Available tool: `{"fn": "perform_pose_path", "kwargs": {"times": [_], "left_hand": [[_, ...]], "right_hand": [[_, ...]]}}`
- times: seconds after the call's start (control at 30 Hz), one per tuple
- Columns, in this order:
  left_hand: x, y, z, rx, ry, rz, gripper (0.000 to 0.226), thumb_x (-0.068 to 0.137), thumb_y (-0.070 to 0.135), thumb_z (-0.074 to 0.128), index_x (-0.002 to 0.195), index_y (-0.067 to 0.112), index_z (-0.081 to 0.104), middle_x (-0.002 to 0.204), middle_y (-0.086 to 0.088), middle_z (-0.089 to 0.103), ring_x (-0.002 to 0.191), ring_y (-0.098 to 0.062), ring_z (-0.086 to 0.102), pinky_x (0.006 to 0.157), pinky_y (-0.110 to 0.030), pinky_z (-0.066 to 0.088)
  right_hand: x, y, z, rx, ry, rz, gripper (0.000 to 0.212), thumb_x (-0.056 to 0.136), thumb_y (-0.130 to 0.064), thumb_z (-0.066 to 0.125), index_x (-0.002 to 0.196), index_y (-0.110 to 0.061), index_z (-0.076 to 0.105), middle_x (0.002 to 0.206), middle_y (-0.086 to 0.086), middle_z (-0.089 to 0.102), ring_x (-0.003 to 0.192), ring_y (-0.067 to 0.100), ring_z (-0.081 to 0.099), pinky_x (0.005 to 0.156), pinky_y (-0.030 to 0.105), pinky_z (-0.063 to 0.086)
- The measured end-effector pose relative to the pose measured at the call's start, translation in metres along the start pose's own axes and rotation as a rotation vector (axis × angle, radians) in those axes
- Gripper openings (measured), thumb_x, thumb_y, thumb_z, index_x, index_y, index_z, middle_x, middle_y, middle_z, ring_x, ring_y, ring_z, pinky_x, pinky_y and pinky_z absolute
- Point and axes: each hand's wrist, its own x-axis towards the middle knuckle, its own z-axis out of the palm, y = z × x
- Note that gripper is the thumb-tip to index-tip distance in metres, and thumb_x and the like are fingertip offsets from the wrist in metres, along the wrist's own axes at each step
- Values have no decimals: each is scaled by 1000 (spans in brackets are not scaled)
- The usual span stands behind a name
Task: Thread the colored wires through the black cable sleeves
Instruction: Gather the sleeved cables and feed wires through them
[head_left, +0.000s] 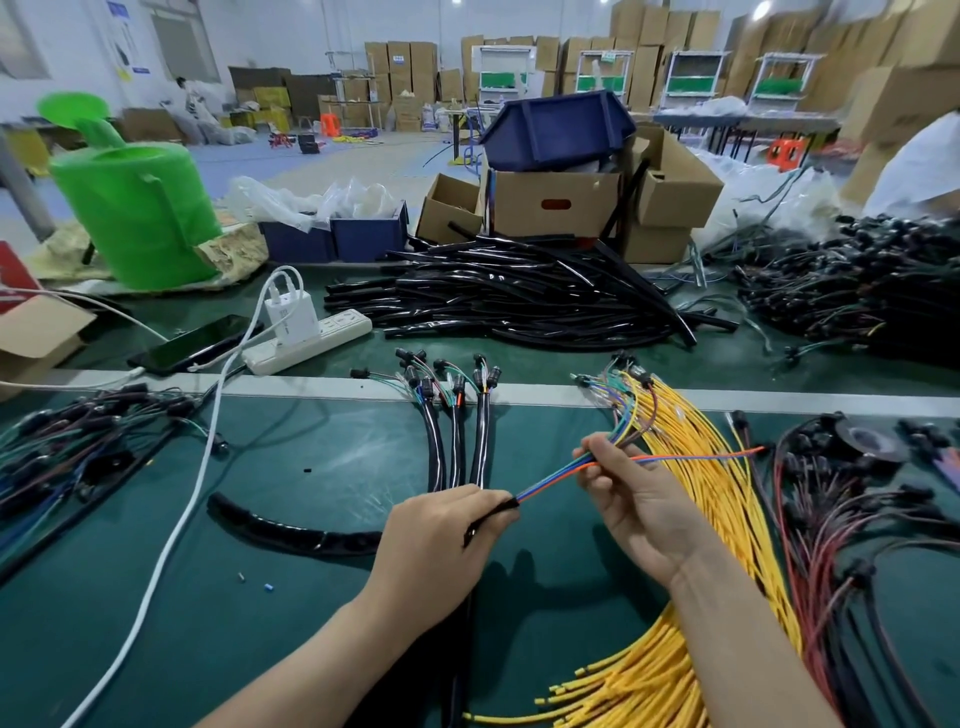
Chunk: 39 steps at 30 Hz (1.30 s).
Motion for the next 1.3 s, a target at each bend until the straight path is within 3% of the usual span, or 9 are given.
{"fn": "perform_pose_path", "kwargs": {"times": [0.1,0.27,0.4,0.5,0.63,0.87,1.17,1.3], "left_hand": [[0,0,0,4,6,-9,22,87,35,56,87,22,73,73,13,67,63,-10,61,52,-28,50],[0,1,-1,9,9,-11,23,87,36,55,88,22,73,71,11,66,61,-11,60,50,-28,49],[0,2,-2,43,10,17,27,87,37,51,88,21,72,70,11,66,61,-11,60,48,-25,47],[0,3,-2,49,11,29,26,87,37,51,88,21,72,71,11,66,62,-10,59,47,-23,45],[1,4,0,37,12,54,24,87,36,53,88,21,71,72,11,66,64,-8,58,48,-21,44],[0,3,1,37,0,63,24,88,35,52,89,20,72,71,12,66,61,-7,58,48,-24,47],[-1,2,-1,-1,18,4,27,88,37,51,90,20,72,75,10,69,64,-14,64,51,-31,52],[0,3,0,15,10,14,25,87,39,52,89,22,71,73,10,68,63,-13,63,49,-30,51]], "right_hand": [[1,-1,-1,-30,5,-12,8,69,-7,65,64,-5,72,67,8,66,49,8,60,43,10,47],[-2,0,3,-174,-1,-51,10,69,-6,65,78,-2,62,64,5,66,50,7,61,46,11,49],[-8,13,15,-390,-128,-59,2,79,3,62,78,1,61,59,5,62,51,7,59,49,12,49],[-12,11,18,-445,-180,-76,5,76,-1,65,78,1,62,59,6,60,52,8,58,51,14,50],[-14,6,16,-427,-164,-50,14,68,-7,68,79,0,62,61,6,61,52,7,58,49,13,48],[-8,-8,3,-30,13,-21,13,73,-12,63,83,-7,57,70,4,67,43,4,51,37,10,39],[-6,5,8,-277,-86,-36,20,78,-10,60,85,9,60,60,4,65,47,4,55,46,9,47],[-10,12,15,-405,-182,-47,13,84,-2,57,90,9,58,61,5,65,50,6,56,49,13,48]]}}
